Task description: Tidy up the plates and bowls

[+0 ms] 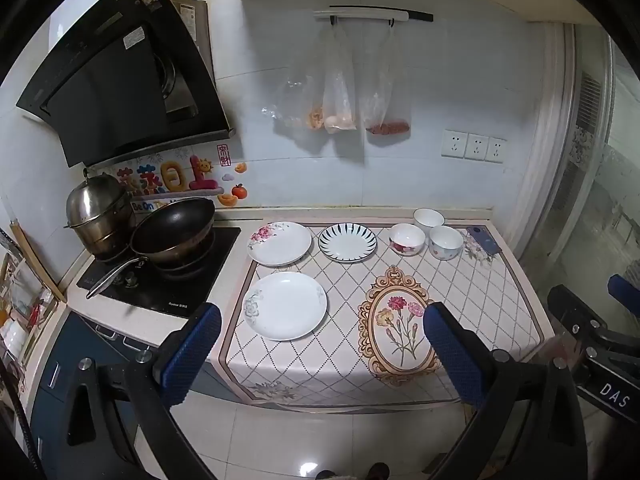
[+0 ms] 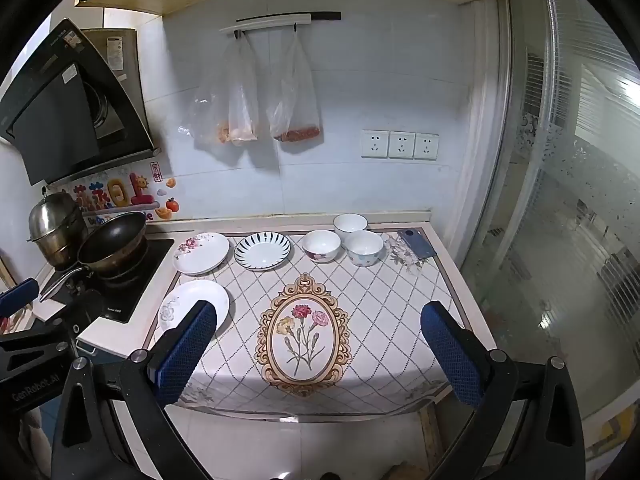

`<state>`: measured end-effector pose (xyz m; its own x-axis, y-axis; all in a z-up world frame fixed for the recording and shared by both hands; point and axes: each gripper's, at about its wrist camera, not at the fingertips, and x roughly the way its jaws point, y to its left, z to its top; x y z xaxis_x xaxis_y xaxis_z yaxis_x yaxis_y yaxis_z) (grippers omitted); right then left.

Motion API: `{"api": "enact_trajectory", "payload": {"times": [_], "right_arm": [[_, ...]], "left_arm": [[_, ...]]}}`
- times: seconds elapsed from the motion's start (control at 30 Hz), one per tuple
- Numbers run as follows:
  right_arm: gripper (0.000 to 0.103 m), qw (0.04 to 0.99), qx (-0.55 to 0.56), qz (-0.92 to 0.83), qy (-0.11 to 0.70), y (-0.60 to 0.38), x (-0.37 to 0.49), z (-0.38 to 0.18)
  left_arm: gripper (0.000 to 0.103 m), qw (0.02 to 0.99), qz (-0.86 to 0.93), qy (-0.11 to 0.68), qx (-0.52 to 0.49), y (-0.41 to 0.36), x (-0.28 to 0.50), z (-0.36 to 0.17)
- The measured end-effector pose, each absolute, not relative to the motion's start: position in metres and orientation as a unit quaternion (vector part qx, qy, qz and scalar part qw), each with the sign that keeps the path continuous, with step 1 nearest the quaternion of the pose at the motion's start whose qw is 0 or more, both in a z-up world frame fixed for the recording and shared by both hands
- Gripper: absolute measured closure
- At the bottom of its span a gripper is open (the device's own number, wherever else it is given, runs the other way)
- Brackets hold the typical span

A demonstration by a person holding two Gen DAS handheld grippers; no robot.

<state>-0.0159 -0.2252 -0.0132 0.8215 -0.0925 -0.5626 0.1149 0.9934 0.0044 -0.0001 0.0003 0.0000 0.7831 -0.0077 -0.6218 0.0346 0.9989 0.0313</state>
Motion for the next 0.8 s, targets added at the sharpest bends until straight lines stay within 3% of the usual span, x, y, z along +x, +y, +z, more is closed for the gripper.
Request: {"api": "enact_trajectory", "payload": {"times": [0.8], "right_arm": [[0.0, 0.951, 0.015, -0.053, 0.303, -0.2212, -0.0157, -0.0181]], "left_arm": [[0.0, 0.942, -0.012, 0.336, 0.016, 0.0033, -0.0028, -0.0026]]}}
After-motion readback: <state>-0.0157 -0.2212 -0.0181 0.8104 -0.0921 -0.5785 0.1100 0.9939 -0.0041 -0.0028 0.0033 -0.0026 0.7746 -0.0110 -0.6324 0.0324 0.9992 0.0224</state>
